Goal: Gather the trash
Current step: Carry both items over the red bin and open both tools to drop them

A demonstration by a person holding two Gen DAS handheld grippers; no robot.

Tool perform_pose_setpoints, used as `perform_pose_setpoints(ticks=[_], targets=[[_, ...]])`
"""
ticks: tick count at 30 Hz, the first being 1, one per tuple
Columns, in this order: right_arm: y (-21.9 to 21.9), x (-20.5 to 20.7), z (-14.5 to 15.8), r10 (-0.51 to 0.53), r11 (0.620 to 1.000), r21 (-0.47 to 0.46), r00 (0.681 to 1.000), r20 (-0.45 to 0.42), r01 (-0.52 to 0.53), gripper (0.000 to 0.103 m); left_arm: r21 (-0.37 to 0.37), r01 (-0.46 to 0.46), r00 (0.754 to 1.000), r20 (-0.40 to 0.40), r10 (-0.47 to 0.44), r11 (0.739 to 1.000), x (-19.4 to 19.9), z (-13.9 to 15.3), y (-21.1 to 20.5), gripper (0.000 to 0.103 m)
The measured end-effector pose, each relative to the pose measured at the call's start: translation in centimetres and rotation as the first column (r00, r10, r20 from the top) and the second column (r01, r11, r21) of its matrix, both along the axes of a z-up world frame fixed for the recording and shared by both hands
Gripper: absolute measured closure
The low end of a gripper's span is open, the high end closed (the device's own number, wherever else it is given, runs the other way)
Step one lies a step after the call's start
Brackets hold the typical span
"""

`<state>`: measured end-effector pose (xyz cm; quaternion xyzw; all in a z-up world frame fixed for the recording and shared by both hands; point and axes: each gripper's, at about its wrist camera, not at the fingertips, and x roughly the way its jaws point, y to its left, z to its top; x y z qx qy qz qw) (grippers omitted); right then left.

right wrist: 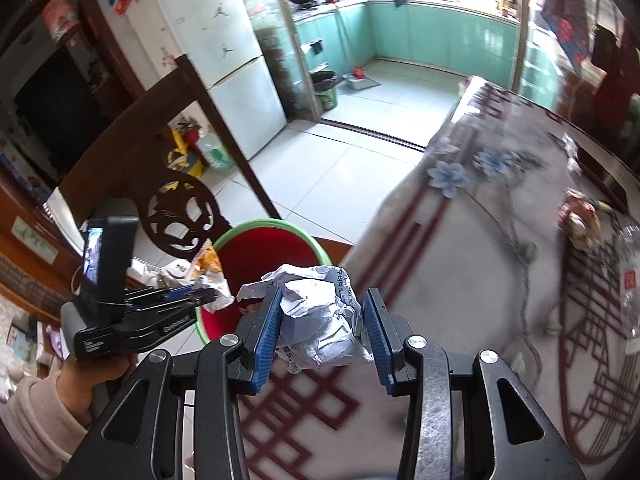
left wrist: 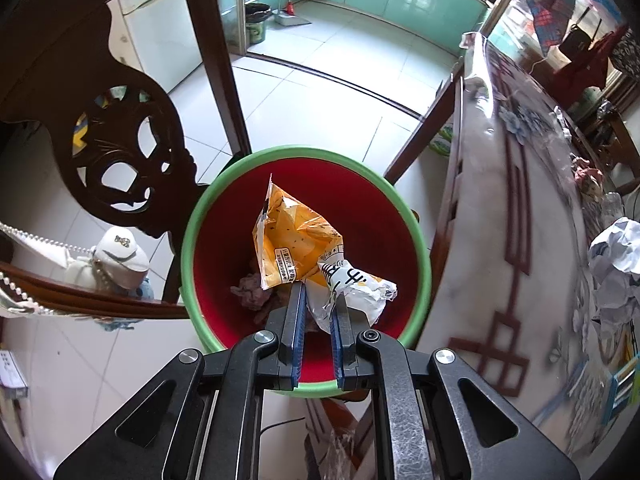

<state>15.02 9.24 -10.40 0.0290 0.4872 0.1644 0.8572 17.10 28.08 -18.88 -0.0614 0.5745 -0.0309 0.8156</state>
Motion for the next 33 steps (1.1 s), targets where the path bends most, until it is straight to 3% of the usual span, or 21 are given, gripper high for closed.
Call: perform_pose_setpoints(ticks=[14,22,33], targets=[[4.7,2.8,-2.1,0.13,0.991,0.03,0.991,-0.026,-0.13,0.064,-0.009,-0.041,0.999,-0.015,0.041,0.999,1.4,-0.6,1.9,0.093],[6.6,4.5,-3.9,0.17,0.984,0.055,0.983,-0.075,-0.167,0.064,-0.011,-0.079,0.997,-0.022,0.079,0.997,1.5,-0.9,3.7,0.093],[8.2,5.0,-4.5,0.205,0.979,0.027,0.976,-0.077,-0.204,0.064,-0.015,-0.093,0.995,-0.047,0.092,0.996,0.7,-1.6,4.0,0.093]])
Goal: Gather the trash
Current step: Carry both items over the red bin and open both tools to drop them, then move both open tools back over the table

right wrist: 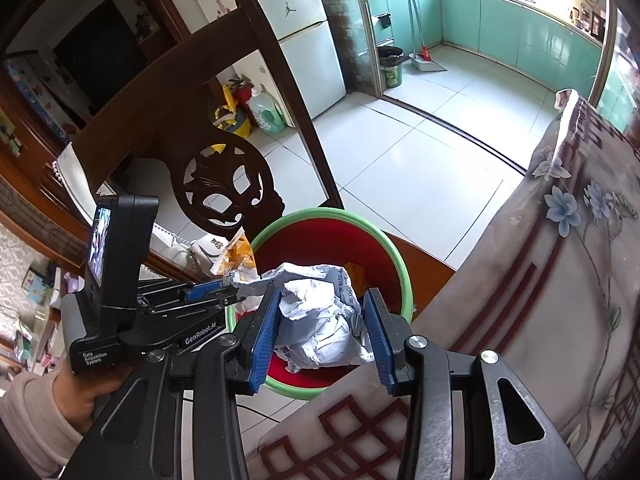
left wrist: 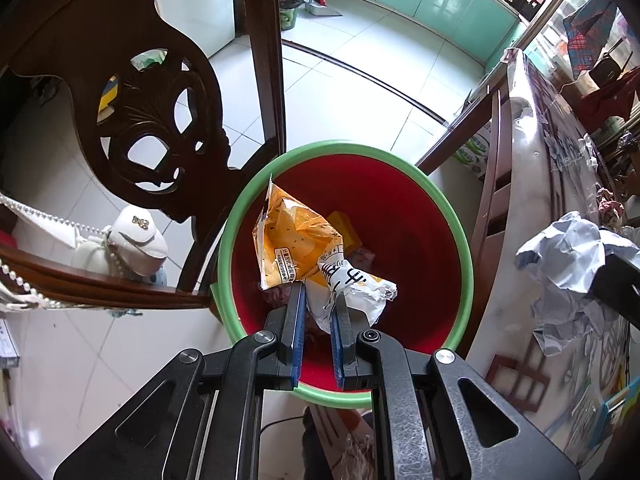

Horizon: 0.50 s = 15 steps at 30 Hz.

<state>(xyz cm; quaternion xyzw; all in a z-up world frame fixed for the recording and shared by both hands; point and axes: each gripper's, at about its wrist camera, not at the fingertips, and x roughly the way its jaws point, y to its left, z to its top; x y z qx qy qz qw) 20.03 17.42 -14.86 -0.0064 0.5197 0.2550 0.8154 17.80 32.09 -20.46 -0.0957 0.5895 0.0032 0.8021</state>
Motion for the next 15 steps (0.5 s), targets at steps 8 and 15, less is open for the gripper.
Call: perform_pose_setpoints(ticks=[8,15], targets=[[-0.1,-0.2,0.7,-0.002,0.999,0.039,1.0,0.022,0.001,0.051,0.014,-0.036,0.999,0.023,0.036,0.999,-0.4,0.6,0.1,0.035],[-1.1,-1.4,2.0,-0.021,0.997,0.076,0.999,0.047,0.017,0.051,0.018,-0.068,0.996,0.057,0.067,0.998,-2.0,2.1,0.3,0.033]])
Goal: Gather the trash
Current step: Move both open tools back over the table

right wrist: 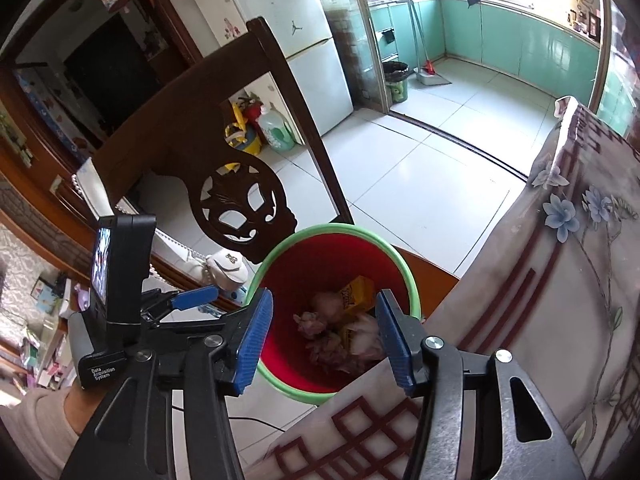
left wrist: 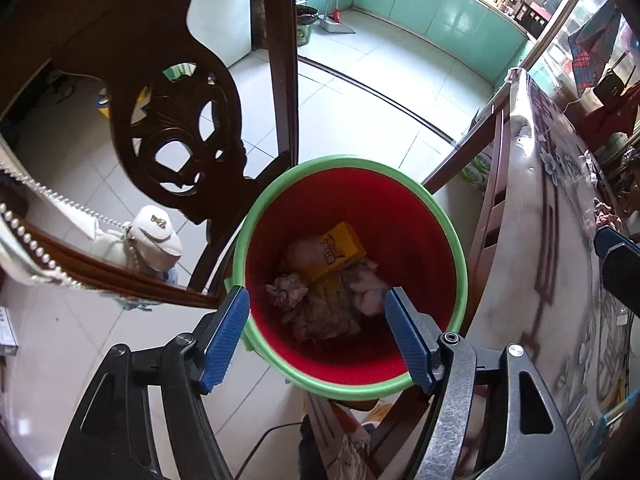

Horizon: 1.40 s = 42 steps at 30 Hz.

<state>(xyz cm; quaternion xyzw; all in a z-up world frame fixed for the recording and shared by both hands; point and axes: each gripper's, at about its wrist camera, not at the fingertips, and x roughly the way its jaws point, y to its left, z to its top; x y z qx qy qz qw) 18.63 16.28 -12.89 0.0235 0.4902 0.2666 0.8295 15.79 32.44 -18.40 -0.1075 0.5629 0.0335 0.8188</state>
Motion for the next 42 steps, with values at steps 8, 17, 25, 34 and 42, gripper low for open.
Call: perform_pose_setpoints(ticks=[8,17,25,34,42], targets=[[-4.1,-2.7,1.5,-0.038,0.999,-0.011,0.999,0.038,0.038,0.05,0.023,-0.037,0.999,0.032,0.036,0.999,-3.4,1.9,-1.2,0.033],[-12.0,-6.7,3.1,-0.09,0.996,-0.014,0.994,0.068,0.092,0.05,0.022,-0.045,0.999,0.032,0.044,0.999,-9.1,3.9,-6.3,0.033],[-21.4,-9.9,2.9,-0.187,0.982,-0.019,0.981,0.057,0.188,0.05,-0.031,0.077,0.995,0.067,-0.075,0.997,-9.8,5.4,-15.7,0.033],[-33.7,-11.8,3.0,-0.349,0.929,-0.091,0.931,0.11,0.359,0.05,-0.046,0.293,0.945,0.162,-0.283,0.955,-8.5,8.8,-26.8,0.033],[-44.1,-8.4,3.4,-0.477,0.846,-0.169,0.859,0.188,0.506,0.043,-0.017,0.395,0.896,0.225,-0.382,0.918,-7.1,11.3,-32.7,0.033]])
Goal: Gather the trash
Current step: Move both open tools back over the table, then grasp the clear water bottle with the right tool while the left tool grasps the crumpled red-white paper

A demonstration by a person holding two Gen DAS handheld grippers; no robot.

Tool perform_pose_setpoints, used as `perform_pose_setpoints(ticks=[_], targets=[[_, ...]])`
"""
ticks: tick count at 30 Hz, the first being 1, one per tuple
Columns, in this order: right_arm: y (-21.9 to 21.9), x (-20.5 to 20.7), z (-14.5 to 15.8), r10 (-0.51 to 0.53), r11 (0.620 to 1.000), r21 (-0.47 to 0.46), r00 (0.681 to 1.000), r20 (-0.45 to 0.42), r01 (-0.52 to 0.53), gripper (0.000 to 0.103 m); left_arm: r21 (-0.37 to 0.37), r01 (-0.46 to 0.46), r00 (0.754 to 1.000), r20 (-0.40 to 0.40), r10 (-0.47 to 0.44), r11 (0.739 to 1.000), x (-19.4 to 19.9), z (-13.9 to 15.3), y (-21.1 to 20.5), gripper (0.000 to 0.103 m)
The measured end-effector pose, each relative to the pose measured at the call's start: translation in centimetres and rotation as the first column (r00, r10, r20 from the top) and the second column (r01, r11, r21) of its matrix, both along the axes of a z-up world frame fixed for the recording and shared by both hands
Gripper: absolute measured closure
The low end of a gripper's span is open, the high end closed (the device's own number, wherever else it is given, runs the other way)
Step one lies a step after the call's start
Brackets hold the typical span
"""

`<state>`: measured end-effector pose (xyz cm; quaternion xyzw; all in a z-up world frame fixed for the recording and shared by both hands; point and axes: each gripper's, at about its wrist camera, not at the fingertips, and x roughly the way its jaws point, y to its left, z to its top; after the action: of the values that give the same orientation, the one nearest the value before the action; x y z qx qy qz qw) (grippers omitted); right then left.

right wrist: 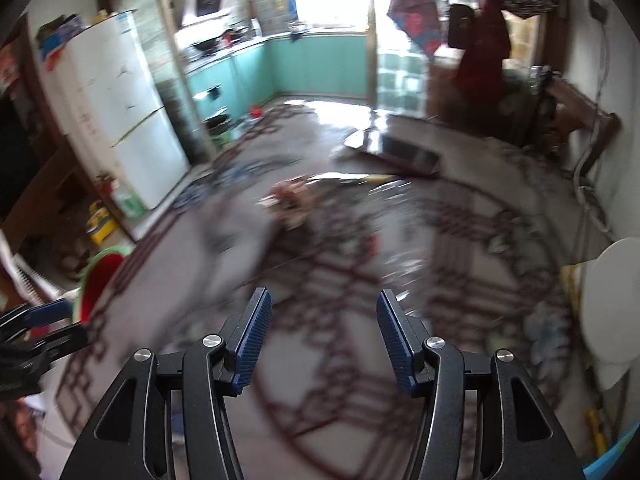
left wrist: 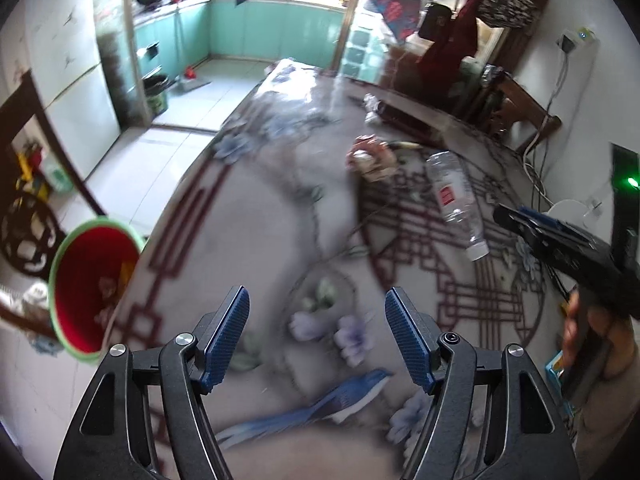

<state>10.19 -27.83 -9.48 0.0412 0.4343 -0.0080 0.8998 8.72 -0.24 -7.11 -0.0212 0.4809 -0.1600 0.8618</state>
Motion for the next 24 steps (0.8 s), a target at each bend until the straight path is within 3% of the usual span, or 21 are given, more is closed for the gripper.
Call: perform_pose_setpoints(ticks=[3,7,14,16,20,24], targets=[[-1.4,2.3,-0.9,-0.006,0.999,-0.049,1.0,0.0,0.006,0.04,0.037,0.019,0.999,0.034,-0.02,0.999,1.0,0.7,-1.6,0.03],[-2.9,6.0,-4.6,-0.022,0.996,-0.093,0.998,-0.065,0.016,0.04,0.062,0.031,0.997,0.066,-0.035,0.998,2.4,1.3,-3.1,0.028],[-4.4,9.2,-10.7,-0.072,0.997,-0.024,0.979,-0.191,0.069,0.04,0.088,0.044,0.995,0.081,-0.052,0.995,6.1,0.8,-5.6,0.023],[-4.3,9.4,-11.4,-0.068,0.998,-0.019,0.978,-0.199,0.066,0.047,0.09,0.044,0.996,0.069,-0.051,0.995,7.6,0.0,-6.2,0.023],[-4.7,9.2,-11.6,-0.065,0.996,0.052,0.979,-0.191,0.076,0.047,0.094,0.051,0.998,0.039,-0.055,0.994,10.7,-1.7,-8.0,0.023],[-4.9,9.1,-11.7,-0.076,0.994,0.067,0.978,-0.193,0.09,0.046,0.084,0.084,0.996,0.01,-0.085,0.993,14.0,-3.7,-10.8,0.023]])
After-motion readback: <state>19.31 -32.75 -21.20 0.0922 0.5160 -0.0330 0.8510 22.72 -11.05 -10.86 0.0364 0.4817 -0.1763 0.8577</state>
